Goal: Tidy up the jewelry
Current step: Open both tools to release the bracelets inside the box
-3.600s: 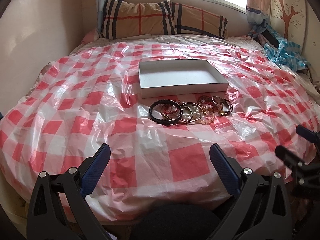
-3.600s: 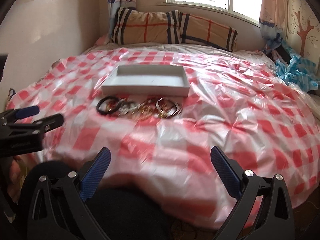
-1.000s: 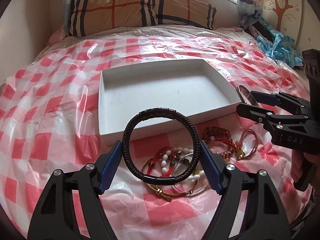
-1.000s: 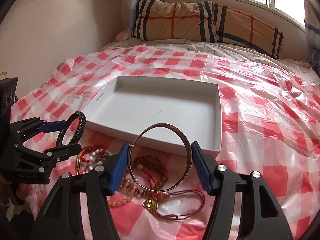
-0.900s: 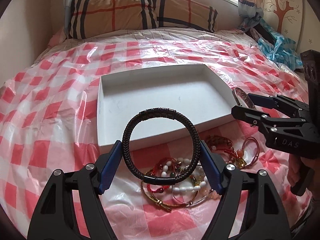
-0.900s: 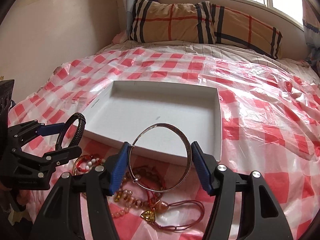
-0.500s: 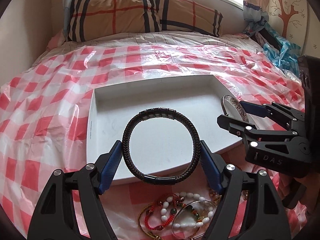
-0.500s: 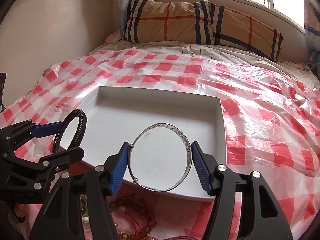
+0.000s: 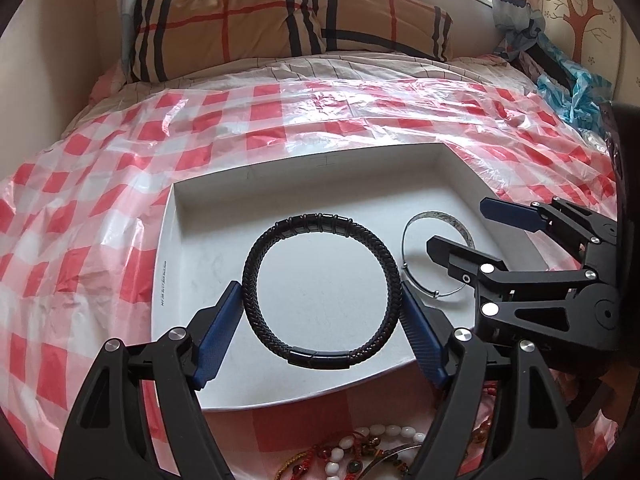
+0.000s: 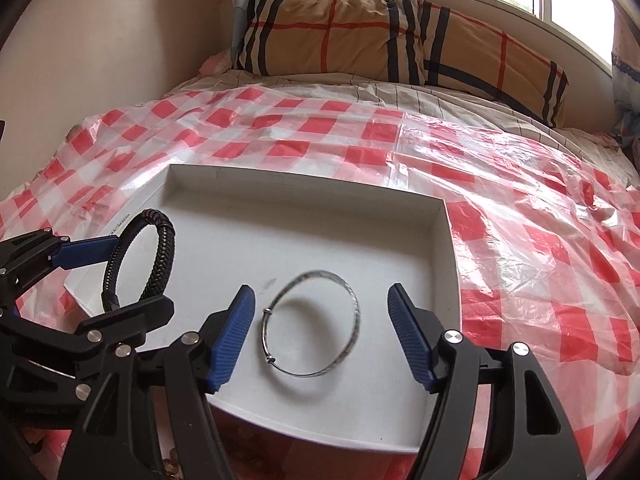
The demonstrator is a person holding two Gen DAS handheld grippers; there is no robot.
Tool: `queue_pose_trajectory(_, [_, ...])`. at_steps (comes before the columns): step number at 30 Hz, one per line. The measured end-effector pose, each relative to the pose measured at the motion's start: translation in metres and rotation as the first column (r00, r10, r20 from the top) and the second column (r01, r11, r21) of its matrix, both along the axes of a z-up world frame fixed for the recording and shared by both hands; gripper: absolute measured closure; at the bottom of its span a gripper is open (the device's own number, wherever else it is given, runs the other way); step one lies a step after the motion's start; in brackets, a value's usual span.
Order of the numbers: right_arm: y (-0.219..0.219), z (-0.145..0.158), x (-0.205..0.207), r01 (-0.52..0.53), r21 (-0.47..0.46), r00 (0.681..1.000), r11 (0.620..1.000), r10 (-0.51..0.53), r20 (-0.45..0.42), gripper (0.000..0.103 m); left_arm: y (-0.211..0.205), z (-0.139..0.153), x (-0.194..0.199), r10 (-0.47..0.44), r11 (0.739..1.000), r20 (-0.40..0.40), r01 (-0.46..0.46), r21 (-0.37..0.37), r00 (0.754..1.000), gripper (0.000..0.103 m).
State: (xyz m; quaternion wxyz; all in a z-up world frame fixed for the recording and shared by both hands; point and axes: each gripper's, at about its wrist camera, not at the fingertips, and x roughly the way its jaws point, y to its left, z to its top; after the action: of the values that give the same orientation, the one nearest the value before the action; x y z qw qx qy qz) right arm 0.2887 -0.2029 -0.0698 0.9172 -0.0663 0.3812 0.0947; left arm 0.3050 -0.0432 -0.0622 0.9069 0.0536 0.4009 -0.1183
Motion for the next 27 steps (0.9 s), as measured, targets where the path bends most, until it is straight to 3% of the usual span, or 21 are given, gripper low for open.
queue_pose_trajectory(6, [-0.01, -0.011, -0.004, 0.035, -0.012, 0.997, 0.999, -0.036, -0.065, 0.036, -0.001, -0.001, -0.004, 0.001, 1.0, 0.002, -0.001, 0.011, 1.0, 0.029])
queue_pose_trajectory(15, [0.0, -0.022, -0.024, 0.005, 0.024, 0.986, 1.0, 0.0, -0.166, 0.036, 0.011, -0.001, -0.015, 0.005, 1.0, -0.015, -0.005, 0.013, 1.0, 0.026])
queue_pose_trajectory(23, [-0.036, 0.022, -0.075, 0.083, 0.109, 0.994, 0.991, -0.075, -0.076, 0.035, 0.05, 0.009, -0.051, 0.033, 0.999, -0.033, -0.034, -0.015, 0.999, 0.022])
queue_pose_trajectory(27, [-0.054, 0.024, -0.113, 0.091, 0.087, 0.991, 0.992, -0.082, -0.108, 0.034, 0.065, 0.007, -0.074, 0.023, 0.999, -0.062, -0.025, -0.031, 0.998, 0.022])
